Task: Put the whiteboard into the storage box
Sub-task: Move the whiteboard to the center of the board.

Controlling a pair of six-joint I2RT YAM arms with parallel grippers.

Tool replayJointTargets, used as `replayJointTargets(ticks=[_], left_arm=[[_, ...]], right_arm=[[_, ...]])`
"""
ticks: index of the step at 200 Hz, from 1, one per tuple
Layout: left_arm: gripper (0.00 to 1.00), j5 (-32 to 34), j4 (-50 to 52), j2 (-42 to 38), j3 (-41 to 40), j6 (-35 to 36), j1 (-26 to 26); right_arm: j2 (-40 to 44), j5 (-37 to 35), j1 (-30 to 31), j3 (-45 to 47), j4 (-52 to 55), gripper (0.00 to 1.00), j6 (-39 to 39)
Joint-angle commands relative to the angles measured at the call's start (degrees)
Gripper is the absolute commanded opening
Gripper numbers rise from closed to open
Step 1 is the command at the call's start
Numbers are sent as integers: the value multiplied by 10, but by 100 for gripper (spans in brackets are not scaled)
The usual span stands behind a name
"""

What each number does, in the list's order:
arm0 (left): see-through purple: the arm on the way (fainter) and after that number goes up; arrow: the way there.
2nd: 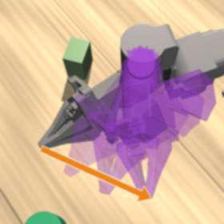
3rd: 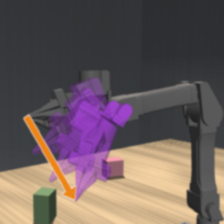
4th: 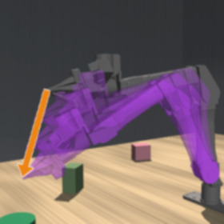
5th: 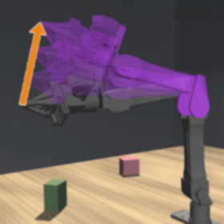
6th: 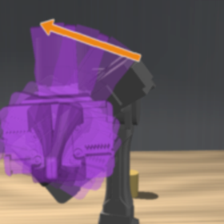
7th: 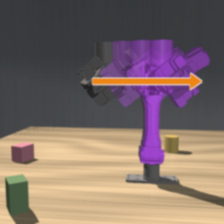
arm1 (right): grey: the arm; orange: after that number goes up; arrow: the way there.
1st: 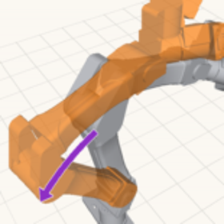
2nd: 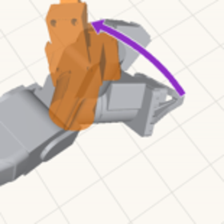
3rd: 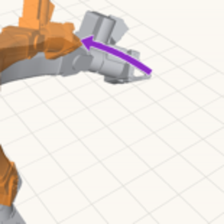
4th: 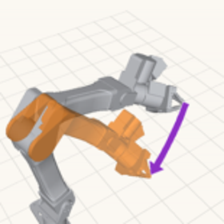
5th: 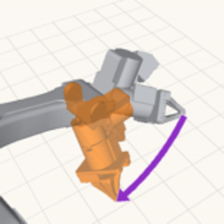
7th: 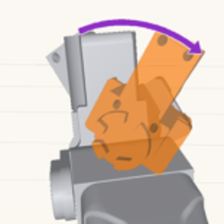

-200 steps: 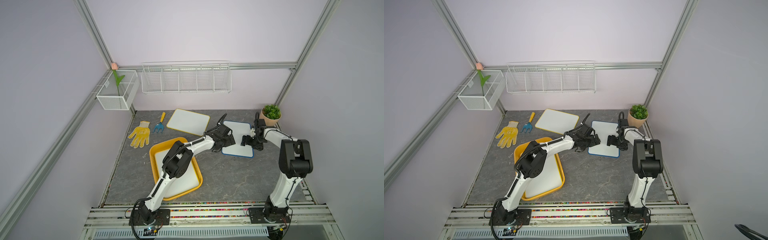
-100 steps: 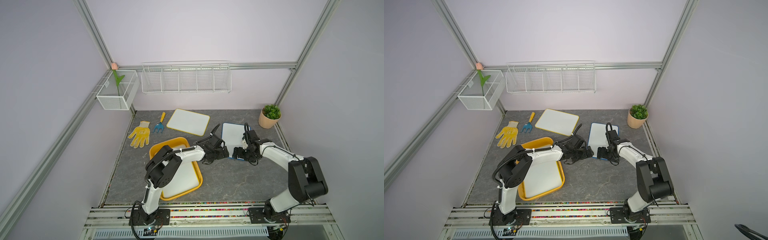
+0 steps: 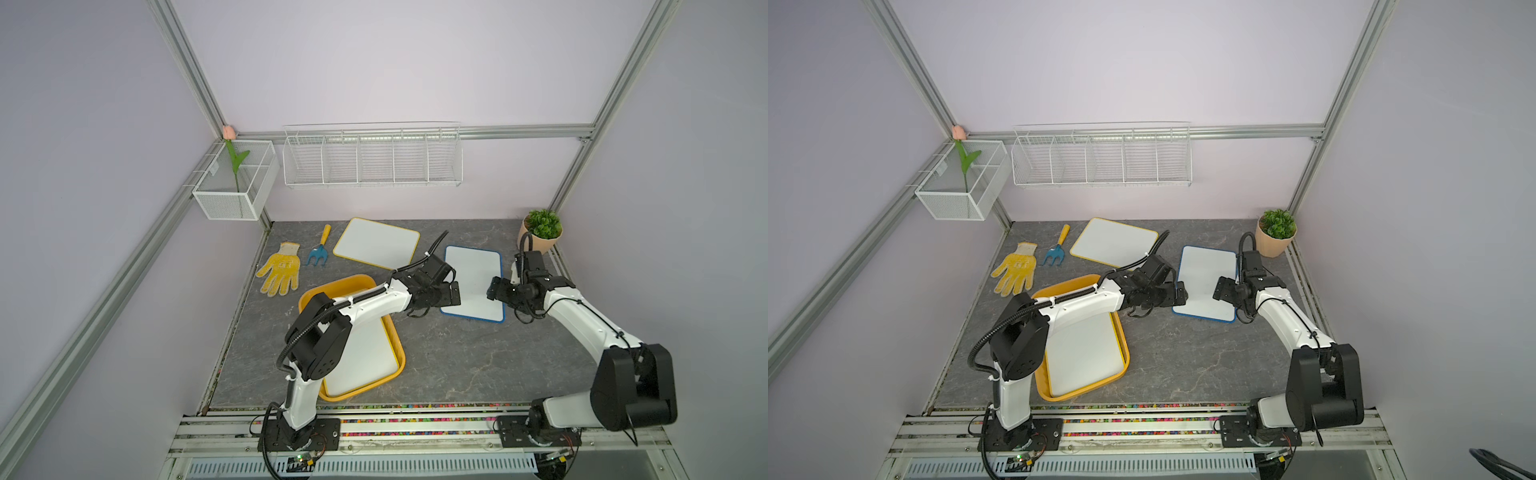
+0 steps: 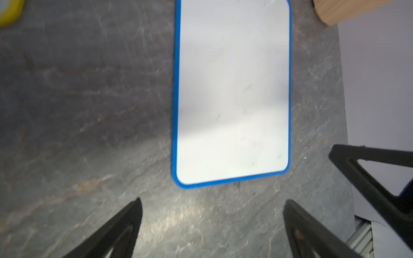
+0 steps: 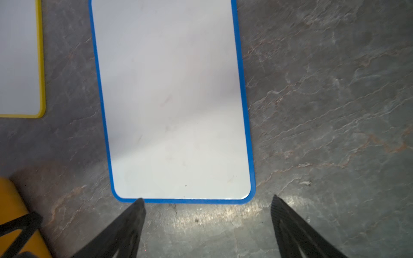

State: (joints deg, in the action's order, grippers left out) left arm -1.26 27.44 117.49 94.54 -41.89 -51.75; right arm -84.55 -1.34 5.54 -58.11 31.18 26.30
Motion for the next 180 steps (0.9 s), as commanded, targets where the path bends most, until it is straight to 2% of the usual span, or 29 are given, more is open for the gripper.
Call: replayJointTargets(ticks=[1, 25, 47, 112, 180], left_arm=[[100, 25, 78, 69, 67, 54, 18], [99, 21, 98, 131, 147, 81, 32], [100, 28, 112, 178, 211, 100, 38], [99, 10, 120, 266, 347, 101, 49], [99, -10, 114, 329, 411, 73, 56]], right_arm=[[-50, -21, -7, -35, -13, 89, -22], [-109, -35, -14, -79, -12, 90, -31], [-146, -19, -33, -102, -22, 90, -33], [-231, 5, -58, -162, -28, 90, -50], [-295, 42, -62, -209, -22, 90, -54]])
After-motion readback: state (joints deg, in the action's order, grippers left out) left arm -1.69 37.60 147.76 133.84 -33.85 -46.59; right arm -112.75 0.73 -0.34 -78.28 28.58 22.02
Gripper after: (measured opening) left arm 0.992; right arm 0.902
